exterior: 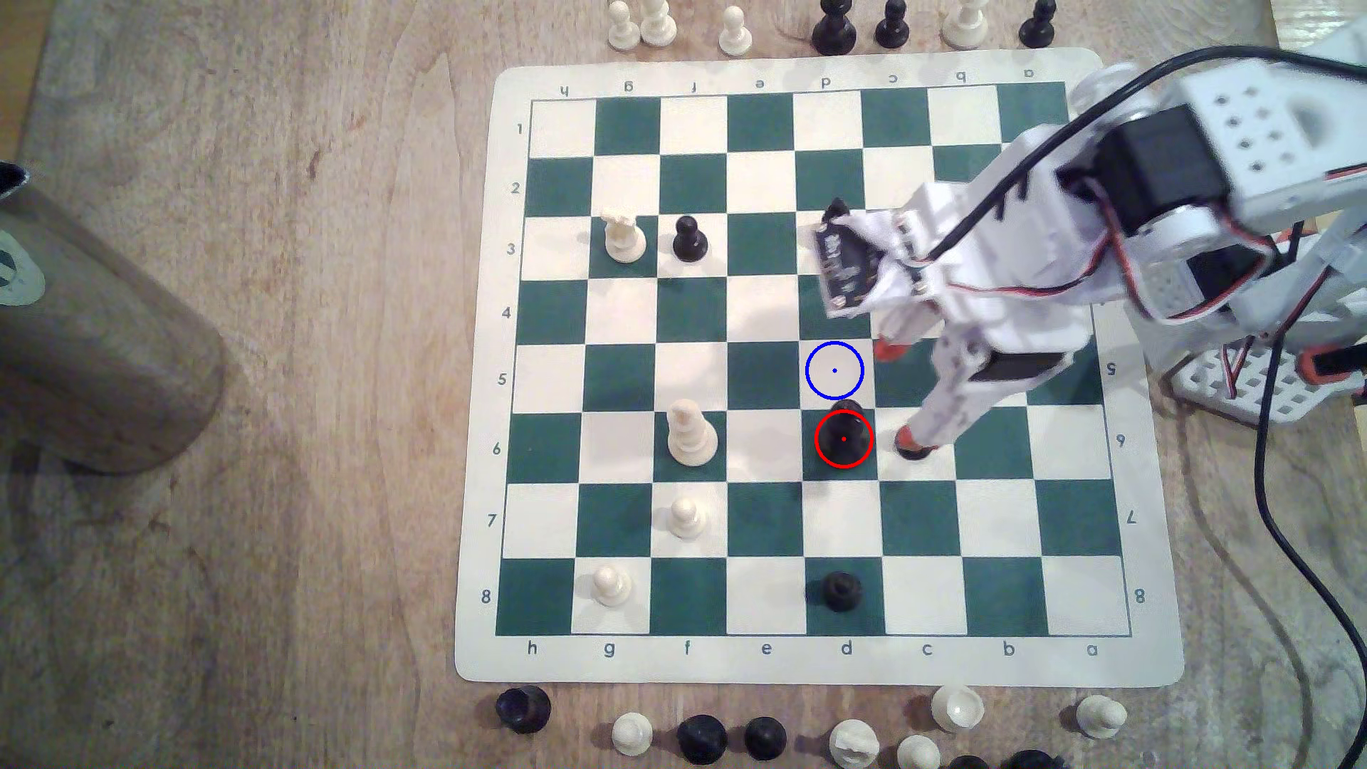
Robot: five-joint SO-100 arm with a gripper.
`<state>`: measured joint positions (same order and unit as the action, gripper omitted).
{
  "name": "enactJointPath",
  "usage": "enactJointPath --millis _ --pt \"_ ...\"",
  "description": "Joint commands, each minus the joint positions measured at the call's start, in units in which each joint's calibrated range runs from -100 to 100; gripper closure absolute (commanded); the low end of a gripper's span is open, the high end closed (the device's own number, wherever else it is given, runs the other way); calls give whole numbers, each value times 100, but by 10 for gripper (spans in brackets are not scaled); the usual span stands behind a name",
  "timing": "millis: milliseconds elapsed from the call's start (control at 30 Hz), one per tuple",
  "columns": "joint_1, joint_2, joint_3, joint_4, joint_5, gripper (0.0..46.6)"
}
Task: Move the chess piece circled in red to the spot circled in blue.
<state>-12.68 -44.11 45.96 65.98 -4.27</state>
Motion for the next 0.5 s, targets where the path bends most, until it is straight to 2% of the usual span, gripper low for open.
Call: enactJointPath --millis 0,367,467 --pt "-3 252 -217 -299 -20 278" --pt "44 855 291 -1094 -20 277" --pt "29 956 336 -1184 -20 300"
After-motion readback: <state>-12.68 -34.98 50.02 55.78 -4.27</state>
